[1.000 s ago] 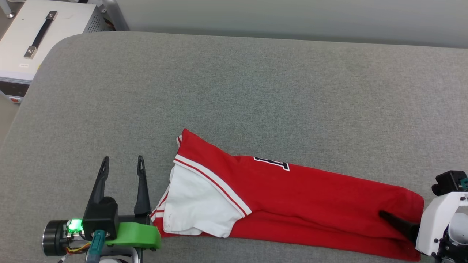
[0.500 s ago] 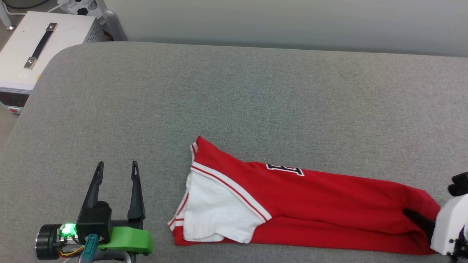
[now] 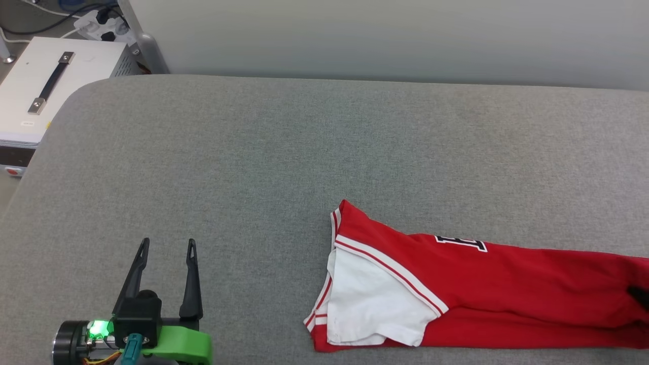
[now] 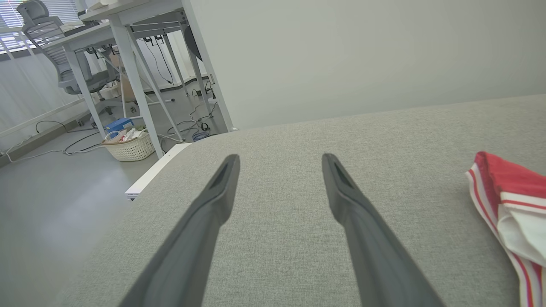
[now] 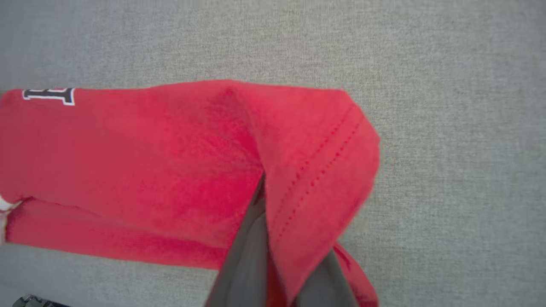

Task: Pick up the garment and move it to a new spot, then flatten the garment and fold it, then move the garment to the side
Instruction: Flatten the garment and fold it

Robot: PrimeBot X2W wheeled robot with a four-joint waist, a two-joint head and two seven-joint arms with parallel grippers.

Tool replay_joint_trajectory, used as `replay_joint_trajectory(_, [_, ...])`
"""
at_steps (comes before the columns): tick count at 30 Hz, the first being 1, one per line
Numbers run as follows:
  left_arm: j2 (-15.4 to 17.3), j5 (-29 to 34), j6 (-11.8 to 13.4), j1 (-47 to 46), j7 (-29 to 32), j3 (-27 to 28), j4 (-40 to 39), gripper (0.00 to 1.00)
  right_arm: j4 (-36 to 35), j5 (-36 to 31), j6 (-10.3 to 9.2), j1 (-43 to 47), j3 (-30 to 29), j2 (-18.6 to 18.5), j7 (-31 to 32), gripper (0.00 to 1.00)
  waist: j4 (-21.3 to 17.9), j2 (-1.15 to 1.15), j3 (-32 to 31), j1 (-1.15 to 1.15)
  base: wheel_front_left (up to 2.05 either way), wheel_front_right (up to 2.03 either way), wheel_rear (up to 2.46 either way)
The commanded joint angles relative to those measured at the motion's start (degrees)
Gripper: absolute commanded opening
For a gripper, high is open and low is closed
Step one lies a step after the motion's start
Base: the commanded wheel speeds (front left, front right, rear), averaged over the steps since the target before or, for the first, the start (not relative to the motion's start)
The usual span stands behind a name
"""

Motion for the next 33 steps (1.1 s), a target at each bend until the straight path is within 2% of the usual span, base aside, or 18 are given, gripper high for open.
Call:
replay_joint_trajectory(1, [-0.1, 0.5, -0.3, 1.1, -0.3, 0.3, 0.1, 1.00, -1.7, 0.4, -0.05, 0.9, -0.1, -0.3, 0.2, 0.00, -0.2, 0.00, -0.5, 0.00, 0.00, 0.00, 0.00])
replay_joint_trajectory(7, [-0.3, 0.8, -0.2, 1.8, -0.3, 1.0, 0.3, 1.00, -11.3, 3.4, -0.05, 2.2, 0.3, 1.0, 2.5, 0.00, -0.5, 0.00, -1.2, 0.00, 0.00, 0.00, 0.00])
replay_joint_trajectory(13, [-0.5, 1.3, -0.5, 1.1, -0.3, 0.4, 0.7, 1.00, -20.3, 4.3, -0.05, 0.1, 3.9, 5.4, 6.0, 0.00, 0.1, 0.00, -0.6, 0.00, 0.00, 0.00, 0.00])
replay_joint_trajectory(17, [-0.7, 1.5, -0.7, 0.3, -0.3, -0.1, 0.9, 1.00, -22.5, 2.7, -0.05, -3.2, 7.3, 8.7, 8.2, 0.00, 0.7, 0.00, -0.1, 0.00, 0.00, 0.00, 0.00])
replay_joint_trajectory(24, [-1.0, 1.5, -0.7, -1.1, -0.3, -0.7, 1.3, 1.00, -19.6, -0.7, -0.05, -11.1, 14.3, 15.2, 11.0, 0.00, 1.8, 0.00, 1.6, 0.00, 0.00, 0.00, 0.00])
replay_joint_trajectory(33, [-1.4, 1.3, -0.7, -3.2, -0.3, -1.0, 1.7, 1.00, -9.0, -4.2, -0.05, -22.1, 21.9, 23.6, 10.2, 0.00, 2.9, 0.00, 4.3, 0.00, 0.00, 0.00, 0.00])
